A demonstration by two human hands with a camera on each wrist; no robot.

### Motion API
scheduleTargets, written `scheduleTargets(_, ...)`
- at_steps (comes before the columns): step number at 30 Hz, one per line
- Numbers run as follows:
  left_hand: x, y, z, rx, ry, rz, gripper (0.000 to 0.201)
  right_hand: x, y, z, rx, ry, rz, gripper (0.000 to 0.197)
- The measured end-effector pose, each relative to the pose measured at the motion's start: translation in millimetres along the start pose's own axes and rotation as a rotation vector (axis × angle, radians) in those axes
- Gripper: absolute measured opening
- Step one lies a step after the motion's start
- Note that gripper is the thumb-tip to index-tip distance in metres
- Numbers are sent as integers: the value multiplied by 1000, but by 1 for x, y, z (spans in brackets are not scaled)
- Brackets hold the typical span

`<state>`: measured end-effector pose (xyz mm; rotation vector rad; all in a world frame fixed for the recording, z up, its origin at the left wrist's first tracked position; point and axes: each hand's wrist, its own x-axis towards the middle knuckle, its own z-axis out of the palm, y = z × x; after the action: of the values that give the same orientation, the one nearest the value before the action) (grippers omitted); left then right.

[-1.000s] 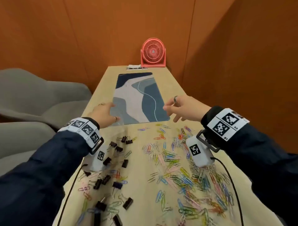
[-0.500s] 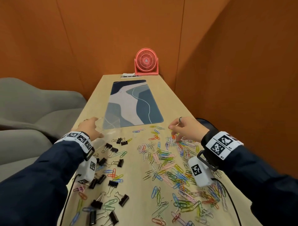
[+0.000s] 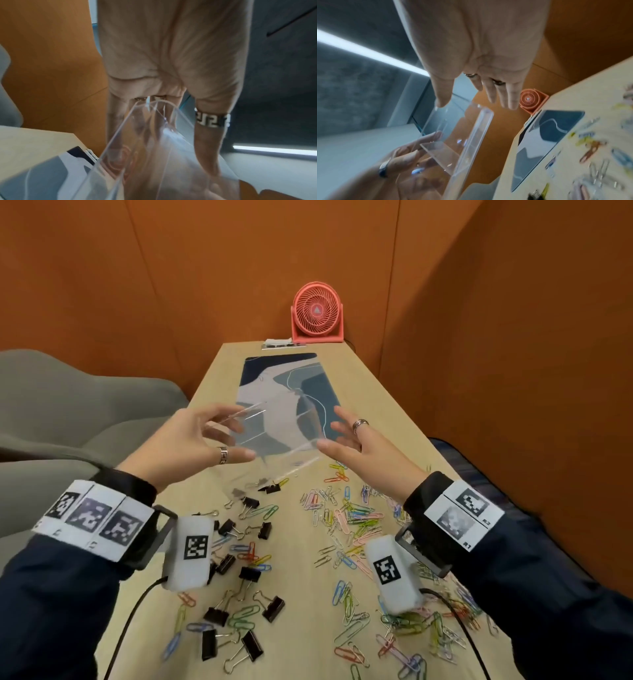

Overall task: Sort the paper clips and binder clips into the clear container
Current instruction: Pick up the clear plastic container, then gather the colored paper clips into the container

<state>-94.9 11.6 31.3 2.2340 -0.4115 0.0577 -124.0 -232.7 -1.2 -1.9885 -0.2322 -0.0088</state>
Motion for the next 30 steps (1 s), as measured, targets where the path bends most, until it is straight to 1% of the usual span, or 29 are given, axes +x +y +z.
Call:
scheduleTargets(1, -8, 6, 0, -41, -33, 20, 64, -2, -2, 3, 70, -12, 0, 73)
scheduleTargets(3, -20, 14, 2, -111, -94, 51, 76, -7, -3, 7, 187, -41, -13, 75)
scheduleTargets(5, -28, 13, 3, -162, -111, 63, 84, -15, -4, 10, 210, -56, -33, 72)
scheduleTargets(7, -34, 7, 6, -226, -91, 77, 84, -22, -4, 13, 191, -48, -57, 62)
scheduleTargets(9, -41, 1, 9, -344, -40, 95, 85, -28, -2, 15, 217, -46, -74, 43)
scheduleTargets(10, -46, -1, 12, -412, -13, 104, 86, -31, 0, 16, 254, -53, -72, 38)
scheduleTargets(11, -49, -3, 16, -471, 17, 109, 87, -33, 2, 18, 301, -61, -67, 37)
scheduleTargets(13, -55, -8, 23, -589, 82, 102, 91, -37, 7, 22, 414, -72, -55, 43)
scheduleTargets(15, -58, -13, 29, -726, 117, 60, 95, -38, 12, 26, 510, -58, -53, 57)
scheduleTargets(17, -62, -14, 34, -804, 71, 9, 97, -39, 14, 30, 584, -36, -47, 69)
scheduleTargets(19, -66, -13, 38, -803, -12, -10, 96, -41, 14, 34, 622, -16, -35, 66)
scheduleTargets(21, -69, -14, 43, -815, -34, -12, 93, -42, 13, 36, 620, -13, -12, 59)
scheduleTargets(23, -68, -19, 47, -833, -2, -1, 89, -45, 14, 36, 547, -41, 29, 52)
scheduleTargets(25, -66, -24, 50, -835, 33, 21, 86, -47, 20, 32, 383, -85, 81, 47)
scheduleTargets(28, -58, -34, 51, -866, 100, 44, 84, -54, 32, 19, 58, -179, 162, 38)
scheduleTargets(30, -52, -39, 49, -893, 141, 61, 83, -61, 38, 10, -220, -292, 155, 36)
